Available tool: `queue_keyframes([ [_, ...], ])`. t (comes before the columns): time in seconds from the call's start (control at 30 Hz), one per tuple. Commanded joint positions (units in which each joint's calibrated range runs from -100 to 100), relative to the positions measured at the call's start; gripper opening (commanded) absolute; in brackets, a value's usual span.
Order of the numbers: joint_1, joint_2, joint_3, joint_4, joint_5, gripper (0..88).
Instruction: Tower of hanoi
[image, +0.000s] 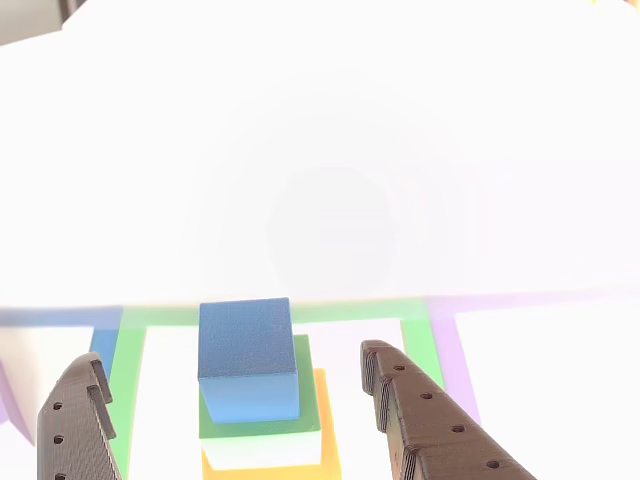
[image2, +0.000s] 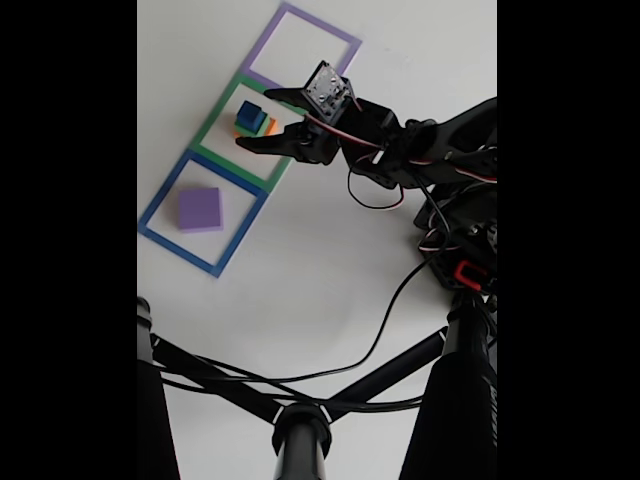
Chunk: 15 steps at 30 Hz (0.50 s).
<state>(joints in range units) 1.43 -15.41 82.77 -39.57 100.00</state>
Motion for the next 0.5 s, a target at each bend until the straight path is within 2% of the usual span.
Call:
queue_keyframes([
  [0.0,-0.8,2.7,-3.3,-3.8,0.0,25.6],
  [0.47,-1.7,8.4,-5.8,-7.5,0.0,16.4],
])
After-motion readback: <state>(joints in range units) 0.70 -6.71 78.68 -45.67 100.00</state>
